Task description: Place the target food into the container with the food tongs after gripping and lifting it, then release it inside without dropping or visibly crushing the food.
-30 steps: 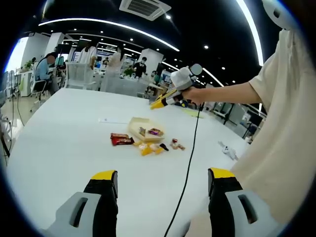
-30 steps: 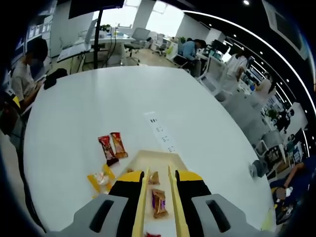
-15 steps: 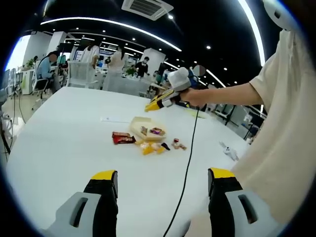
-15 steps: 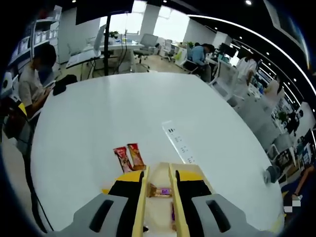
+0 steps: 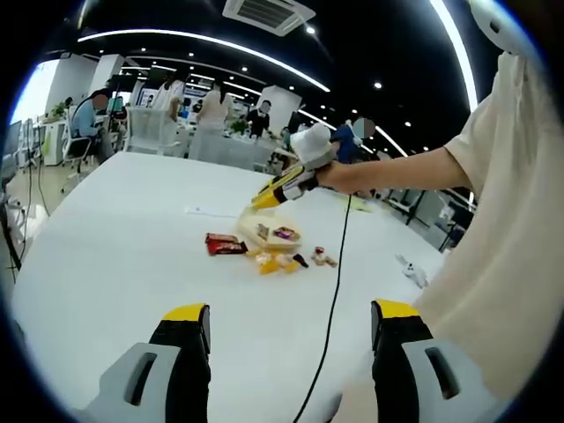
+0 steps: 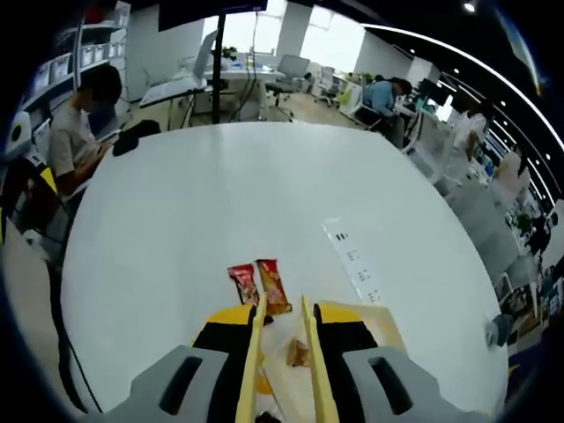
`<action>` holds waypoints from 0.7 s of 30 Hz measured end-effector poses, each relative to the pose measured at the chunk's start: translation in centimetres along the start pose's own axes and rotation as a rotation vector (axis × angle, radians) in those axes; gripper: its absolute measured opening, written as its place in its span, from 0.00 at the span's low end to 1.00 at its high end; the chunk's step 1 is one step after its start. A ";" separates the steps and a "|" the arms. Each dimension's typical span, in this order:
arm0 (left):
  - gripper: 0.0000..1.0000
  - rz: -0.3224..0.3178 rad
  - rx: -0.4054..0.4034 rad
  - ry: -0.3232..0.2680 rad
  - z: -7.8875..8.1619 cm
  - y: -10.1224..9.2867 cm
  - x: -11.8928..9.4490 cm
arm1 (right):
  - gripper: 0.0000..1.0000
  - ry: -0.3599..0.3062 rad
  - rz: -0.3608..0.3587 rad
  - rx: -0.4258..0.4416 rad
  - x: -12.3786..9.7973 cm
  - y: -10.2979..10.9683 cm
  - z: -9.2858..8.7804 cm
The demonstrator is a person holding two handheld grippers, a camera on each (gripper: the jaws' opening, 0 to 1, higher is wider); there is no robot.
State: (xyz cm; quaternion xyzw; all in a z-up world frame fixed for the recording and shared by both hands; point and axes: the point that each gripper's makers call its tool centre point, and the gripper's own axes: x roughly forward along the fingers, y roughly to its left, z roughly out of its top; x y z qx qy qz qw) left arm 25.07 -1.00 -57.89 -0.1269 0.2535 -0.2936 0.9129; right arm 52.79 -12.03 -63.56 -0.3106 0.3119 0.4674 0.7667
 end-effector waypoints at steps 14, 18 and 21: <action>0.74 0.016 -0.018 0.005 -0.4 0.5 -0.1 | 0.25 0.025 0.051 -0.041 1.7 1.6 -0.3; 0.74 0.017 -0.023 0.007 -0.5 0.6 0.0 | 0.25 0.037 0.068 -0.054 2.2 2.0 -0.4; 0.74 0.018 -0.027 0.008 -0.5 0.7 0.1 | 0.26 0.044 0.079 -0.059 2.5 2.3 -0.6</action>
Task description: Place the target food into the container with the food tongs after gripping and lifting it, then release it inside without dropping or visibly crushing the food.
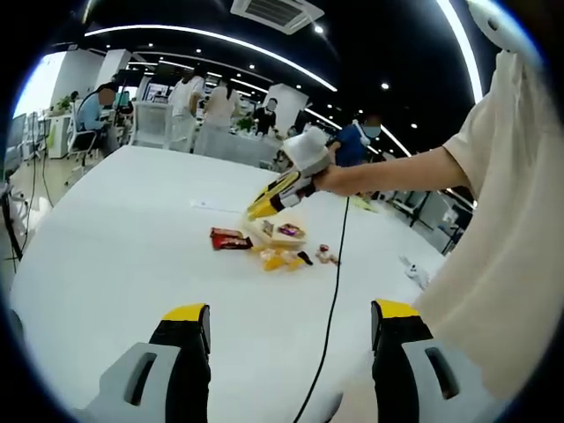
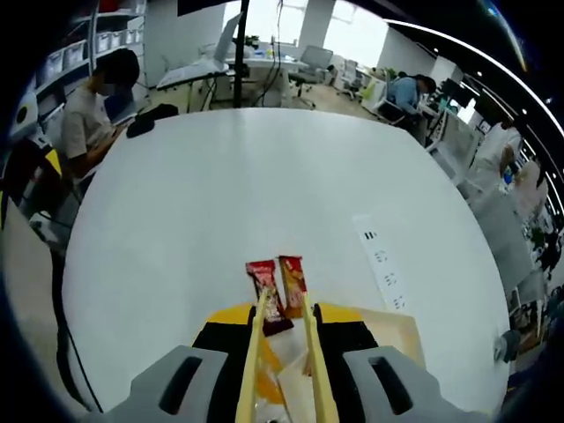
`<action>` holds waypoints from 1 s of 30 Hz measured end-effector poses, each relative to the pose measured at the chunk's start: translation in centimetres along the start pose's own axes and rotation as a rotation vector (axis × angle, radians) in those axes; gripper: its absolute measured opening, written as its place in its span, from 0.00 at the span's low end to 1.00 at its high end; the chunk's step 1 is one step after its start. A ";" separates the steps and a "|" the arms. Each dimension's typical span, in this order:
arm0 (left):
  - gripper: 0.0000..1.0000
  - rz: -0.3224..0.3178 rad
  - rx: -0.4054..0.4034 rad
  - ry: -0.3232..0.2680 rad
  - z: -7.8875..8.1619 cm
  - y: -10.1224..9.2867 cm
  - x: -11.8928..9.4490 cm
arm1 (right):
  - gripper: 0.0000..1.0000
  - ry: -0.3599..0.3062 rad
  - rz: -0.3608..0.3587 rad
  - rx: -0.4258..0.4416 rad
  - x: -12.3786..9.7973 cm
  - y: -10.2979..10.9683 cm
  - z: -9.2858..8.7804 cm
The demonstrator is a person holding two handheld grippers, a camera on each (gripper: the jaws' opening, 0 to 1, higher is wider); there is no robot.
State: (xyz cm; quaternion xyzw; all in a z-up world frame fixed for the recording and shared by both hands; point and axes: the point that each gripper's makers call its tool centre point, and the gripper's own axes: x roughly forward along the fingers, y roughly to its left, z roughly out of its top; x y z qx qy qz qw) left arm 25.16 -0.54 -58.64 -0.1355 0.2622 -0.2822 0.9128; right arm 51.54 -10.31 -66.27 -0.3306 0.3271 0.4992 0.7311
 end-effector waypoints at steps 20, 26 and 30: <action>0.74 0.006 -0.016 0.025 -0.4 0.9 0.8 | 0.26 0.043 0.063 -0.034 2.5 1.4 -0.6; 0.75 0.011 -0.018 0.030 -0.3 1.3 1.0 | 0.26 0.048 0.078 -0.037 3.3 1.5 -0.9; 0.76 0.017 -0.013 0.036 -0.4 1.5 1.1 | 0.26 0.050 0.087 -0.039 3.6 1.6 -0.9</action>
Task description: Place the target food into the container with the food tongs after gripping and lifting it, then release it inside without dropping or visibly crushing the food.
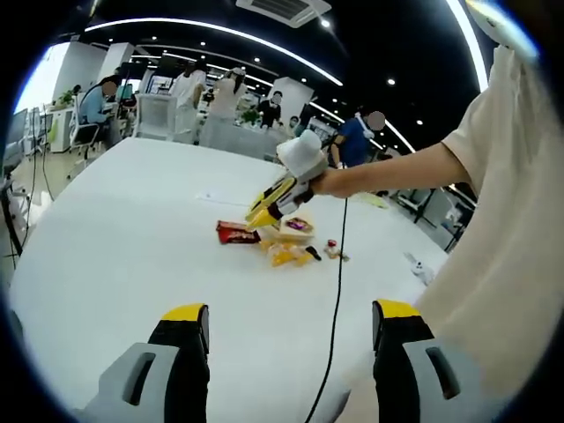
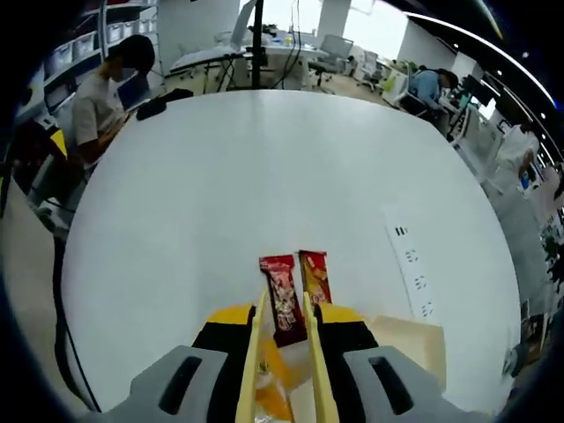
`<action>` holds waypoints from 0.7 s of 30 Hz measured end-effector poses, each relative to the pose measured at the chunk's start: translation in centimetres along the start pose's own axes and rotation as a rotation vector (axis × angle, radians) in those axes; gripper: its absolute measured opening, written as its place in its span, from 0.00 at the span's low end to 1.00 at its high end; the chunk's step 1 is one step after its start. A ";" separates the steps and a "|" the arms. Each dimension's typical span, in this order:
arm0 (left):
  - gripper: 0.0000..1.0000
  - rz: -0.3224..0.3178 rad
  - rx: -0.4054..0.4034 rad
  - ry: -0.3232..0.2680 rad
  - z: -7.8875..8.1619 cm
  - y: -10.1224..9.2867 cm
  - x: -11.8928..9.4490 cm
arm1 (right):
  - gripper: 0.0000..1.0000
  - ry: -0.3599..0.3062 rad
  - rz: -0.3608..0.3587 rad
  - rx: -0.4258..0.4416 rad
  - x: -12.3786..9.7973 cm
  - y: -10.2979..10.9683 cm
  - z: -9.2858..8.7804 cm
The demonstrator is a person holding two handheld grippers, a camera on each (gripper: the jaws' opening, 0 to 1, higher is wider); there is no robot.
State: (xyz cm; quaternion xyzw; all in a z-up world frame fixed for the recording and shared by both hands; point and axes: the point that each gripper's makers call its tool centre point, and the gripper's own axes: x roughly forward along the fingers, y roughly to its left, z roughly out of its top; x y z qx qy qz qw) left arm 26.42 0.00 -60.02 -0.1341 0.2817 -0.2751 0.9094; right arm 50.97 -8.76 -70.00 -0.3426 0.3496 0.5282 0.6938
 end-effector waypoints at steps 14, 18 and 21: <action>0.77 0.002 -0.023 0.006 -0.1 0.5 0.7 | 0.26 0.024 0.036 -0.008 1.2 0.4 -0.4; 0.77 0.002 -0.034 0.009 -0.2 0.6 0.7 | 0.26 0.038 0.046 -0.025 1.7 0.4 -0.6; 0.77 0.005 -0.041 0.009 -0.3 0.7 0.6 | 0.26 0.041 0.047 -0.026 2.0 0.3 -0.7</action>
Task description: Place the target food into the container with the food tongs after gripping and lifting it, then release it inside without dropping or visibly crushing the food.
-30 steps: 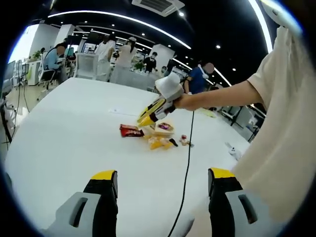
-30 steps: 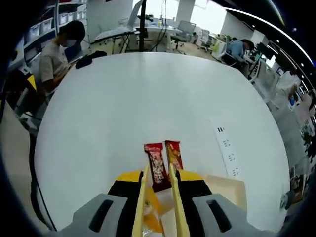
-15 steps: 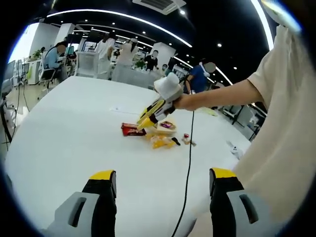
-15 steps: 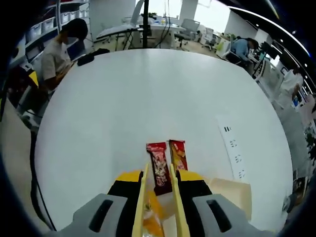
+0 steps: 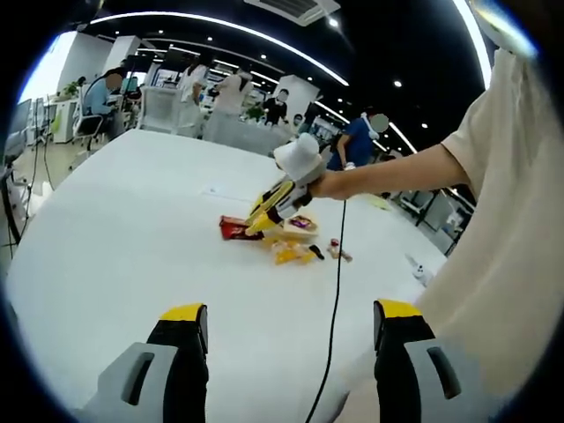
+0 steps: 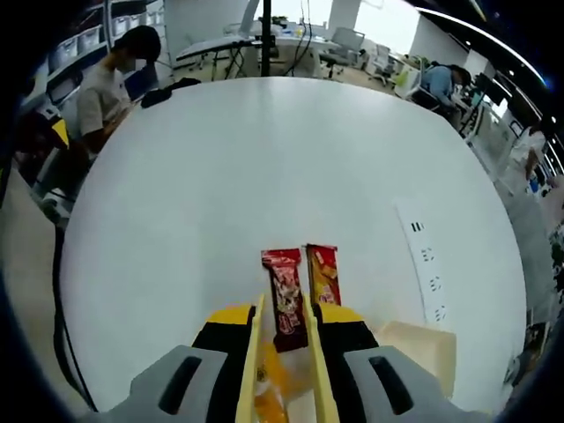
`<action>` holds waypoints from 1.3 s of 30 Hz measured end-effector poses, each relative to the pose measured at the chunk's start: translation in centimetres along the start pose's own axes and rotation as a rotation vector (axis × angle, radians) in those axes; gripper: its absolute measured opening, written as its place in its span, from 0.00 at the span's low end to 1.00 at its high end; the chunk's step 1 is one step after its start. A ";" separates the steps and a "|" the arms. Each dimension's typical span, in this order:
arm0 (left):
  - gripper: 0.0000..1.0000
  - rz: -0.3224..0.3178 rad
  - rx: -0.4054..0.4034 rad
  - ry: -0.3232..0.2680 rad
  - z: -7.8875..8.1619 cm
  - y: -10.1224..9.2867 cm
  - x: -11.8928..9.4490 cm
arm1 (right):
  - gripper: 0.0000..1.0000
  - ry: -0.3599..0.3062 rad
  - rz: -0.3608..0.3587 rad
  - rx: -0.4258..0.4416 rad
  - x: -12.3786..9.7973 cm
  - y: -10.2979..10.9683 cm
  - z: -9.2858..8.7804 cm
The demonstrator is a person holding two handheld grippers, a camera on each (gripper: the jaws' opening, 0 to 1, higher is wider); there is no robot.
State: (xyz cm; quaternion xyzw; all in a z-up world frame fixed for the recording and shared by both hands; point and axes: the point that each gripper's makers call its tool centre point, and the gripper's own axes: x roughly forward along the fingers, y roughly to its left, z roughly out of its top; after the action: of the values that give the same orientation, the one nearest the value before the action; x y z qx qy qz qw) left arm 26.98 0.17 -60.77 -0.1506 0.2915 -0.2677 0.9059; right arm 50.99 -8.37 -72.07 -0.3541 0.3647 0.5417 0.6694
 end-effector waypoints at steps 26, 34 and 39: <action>0.77 0.007 -0.012 0.017 -0.3 0.4 0.3 | 0.26 0.019 0.017 -0.061 1.4 -0.1 -0.2; 0.77 0.004 -0.014 0.021 -0.4 0.5 0.4 | 0.26 0.023 0.019 -0.063 1.5 -0.1 -0.3; 0.76 0.002 -0.015 0.022 -0.3 0.5 0.5 | 0.26 0.024 0.021 -0.058 1.6 -0.1 -0.3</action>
State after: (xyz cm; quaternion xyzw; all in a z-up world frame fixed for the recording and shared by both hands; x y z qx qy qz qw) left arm 27.30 0.29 -61.47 -0.1541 0.3038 -0.2664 0.9017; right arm 51.27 -7.91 -73.56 -0.3760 0.3604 0.5547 0.6489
